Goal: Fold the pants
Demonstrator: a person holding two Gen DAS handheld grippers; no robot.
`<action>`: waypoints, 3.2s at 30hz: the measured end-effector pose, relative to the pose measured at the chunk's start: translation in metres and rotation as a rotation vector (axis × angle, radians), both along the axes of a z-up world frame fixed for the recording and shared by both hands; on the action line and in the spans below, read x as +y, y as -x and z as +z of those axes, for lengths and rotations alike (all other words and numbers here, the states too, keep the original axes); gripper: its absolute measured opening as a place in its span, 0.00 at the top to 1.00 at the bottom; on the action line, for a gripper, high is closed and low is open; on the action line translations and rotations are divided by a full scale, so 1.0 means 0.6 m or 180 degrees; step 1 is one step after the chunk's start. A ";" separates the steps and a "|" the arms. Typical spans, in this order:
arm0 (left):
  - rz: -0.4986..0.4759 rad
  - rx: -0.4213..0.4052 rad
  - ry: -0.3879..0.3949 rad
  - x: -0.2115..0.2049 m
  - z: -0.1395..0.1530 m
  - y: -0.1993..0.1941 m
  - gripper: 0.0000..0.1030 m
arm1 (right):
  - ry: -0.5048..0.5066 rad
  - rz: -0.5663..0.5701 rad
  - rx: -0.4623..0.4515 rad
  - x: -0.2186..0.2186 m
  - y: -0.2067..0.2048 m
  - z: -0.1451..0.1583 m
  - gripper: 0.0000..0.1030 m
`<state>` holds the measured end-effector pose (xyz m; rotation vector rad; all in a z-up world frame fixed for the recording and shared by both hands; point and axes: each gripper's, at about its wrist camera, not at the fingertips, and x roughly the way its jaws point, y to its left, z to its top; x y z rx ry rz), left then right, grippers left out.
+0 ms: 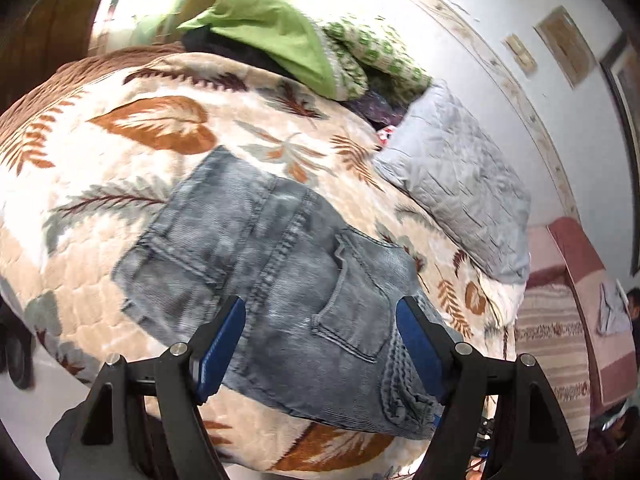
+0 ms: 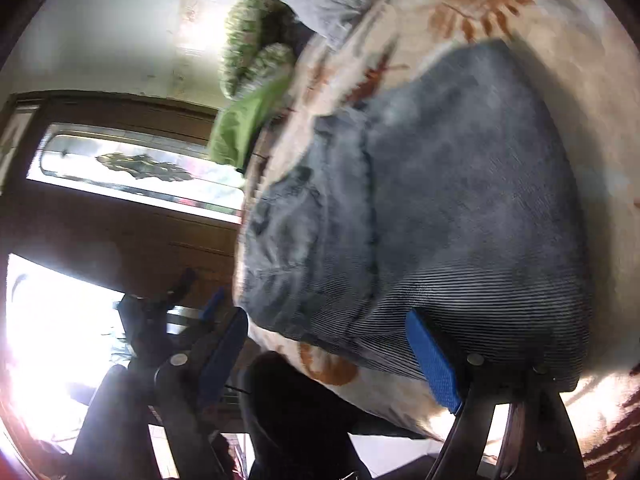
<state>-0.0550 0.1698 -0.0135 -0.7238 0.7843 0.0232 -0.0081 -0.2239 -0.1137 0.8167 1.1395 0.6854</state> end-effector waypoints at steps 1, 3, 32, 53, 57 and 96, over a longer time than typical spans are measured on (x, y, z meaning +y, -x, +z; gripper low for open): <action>0.0091 0.0069 0.0105 0.022 -0.009 0.006 0.24 | 0.0063 -0.0065 -0.0084 0.000 0.003 0.009 0.25; 0.0280 0.0164 0.0356 0.061 -0.030 0.019 0.24 | 0.0101 0.0008 -0.0195 0.011 0.002 0.043 0.24; 0.0332 0.0414 0.0397 0.092 -0.093 -0.015 0.88 | 0.0358 0.0101 0.0240 0.251 -0.184 0.089 0.17; 0.0171 0.0165 -0.0492 0.015 0.002 -0.031 0.91 | 0.0491 0.0189 -0.0082 0.187 -0.145 0.126 0.14; -0.0097 -0.0111 -0.0925 -0.056 0.061 -0.042 0.91 | 0.0570 -0.0200 -0.0147 0.067 -0.082 0.108 0.14; -0.2156 0.0111 -0.2034 -0.547 -0.073 -0.058 0.89 | -0.0476 -0.1402 -0.0325 -0.246 0.027 0.003 0.14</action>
